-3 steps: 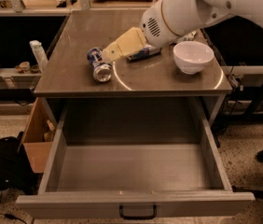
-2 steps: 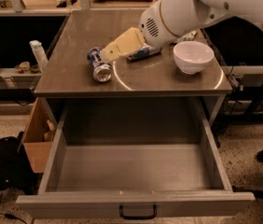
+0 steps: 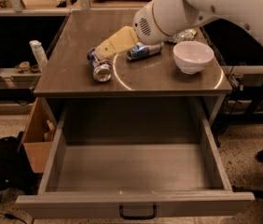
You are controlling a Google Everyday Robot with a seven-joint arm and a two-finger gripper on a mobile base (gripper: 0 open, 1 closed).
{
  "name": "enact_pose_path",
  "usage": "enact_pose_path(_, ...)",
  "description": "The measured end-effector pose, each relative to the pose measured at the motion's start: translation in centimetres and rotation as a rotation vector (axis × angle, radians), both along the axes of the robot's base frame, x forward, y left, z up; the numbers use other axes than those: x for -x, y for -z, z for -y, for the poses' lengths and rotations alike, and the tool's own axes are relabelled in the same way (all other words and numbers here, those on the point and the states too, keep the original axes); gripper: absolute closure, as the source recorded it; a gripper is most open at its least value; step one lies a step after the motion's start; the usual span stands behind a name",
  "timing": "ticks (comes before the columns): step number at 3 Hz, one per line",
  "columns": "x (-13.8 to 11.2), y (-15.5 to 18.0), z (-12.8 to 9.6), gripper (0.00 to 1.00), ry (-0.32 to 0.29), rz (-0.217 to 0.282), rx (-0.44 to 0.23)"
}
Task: Place pepsi can into top drawer
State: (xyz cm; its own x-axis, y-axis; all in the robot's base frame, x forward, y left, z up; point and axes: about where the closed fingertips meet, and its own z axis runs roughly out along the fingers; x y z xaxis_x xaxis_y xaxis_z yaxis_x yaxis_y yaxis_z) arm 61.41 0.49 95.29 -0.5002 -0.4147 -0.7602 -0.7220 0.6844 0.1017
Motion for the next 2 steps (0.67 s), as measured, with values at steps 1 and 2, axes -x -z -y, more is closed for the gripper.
enact_pose_path(1,-1.2,0.4,-0.3,0.00,0.009,0.009,0.010)
enact_pose_path(2,-2.3,1.2,-0.8,0.00,0.019,0.009,0.015)
